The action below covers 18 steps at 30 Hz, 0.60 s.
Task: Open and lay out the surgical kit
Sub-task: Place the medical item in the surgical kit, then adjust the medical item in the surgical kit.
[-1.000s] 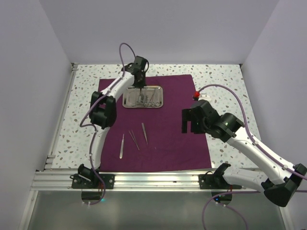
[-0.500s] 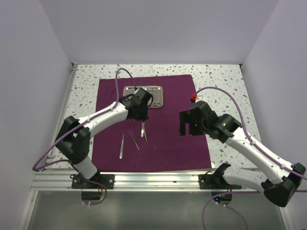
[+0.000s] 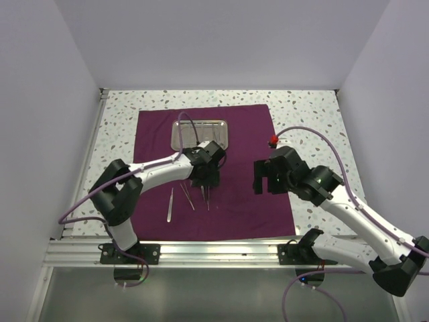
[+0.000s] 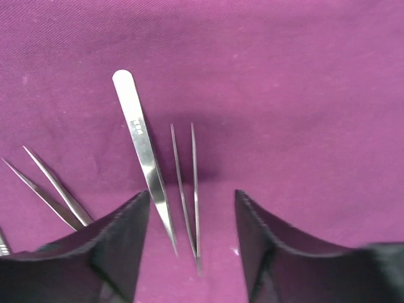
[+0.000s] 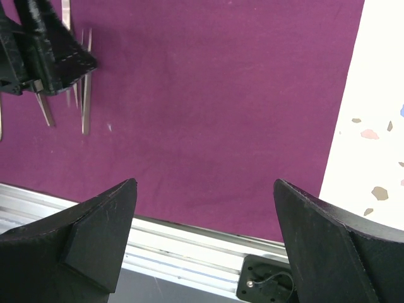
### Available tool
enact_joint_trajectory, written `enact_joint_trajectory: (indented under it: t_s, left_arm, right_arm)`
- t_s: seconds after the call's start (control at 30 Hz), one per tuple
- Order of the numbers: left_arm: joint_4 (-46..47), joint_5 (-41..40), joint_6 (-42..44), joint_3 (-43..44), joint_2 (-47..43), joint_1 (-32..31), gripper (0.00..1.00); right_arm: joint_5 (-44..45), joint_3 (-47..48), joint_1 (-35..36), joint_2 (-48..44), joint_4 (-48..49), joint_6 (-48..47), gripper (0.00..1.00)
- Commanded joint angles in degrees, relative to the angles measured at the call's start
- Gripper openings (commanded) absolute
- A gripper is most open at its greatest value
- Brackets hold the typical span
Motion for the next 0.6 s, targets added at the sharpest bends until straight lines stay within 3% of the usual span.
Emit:
enact_joint_trajectory:
  t_s: [0.0,0.2,0.57]
  left_arm:
    - [-1.96,-3.68,-2.42,3.98,-1.87,-1.14,0.63]
    - [-9.79,-8.7,-4.79,3.55,-8.02,-1.14,0.59]
    - [-10.59,-9.76,-9.01,-6.29,-11.81,-1.4,0.43]
  right_arm:
    - [-0.51,-1.02,-0.2,-2.51,-0.27,0.55,0.93]
    - [-0.43,-2.34,-0.2,-3.75,-0.45,0.99,0.93]
    - [-0.6,-1.9,-0.12,-2.08,0.78,-0.06,0.93]
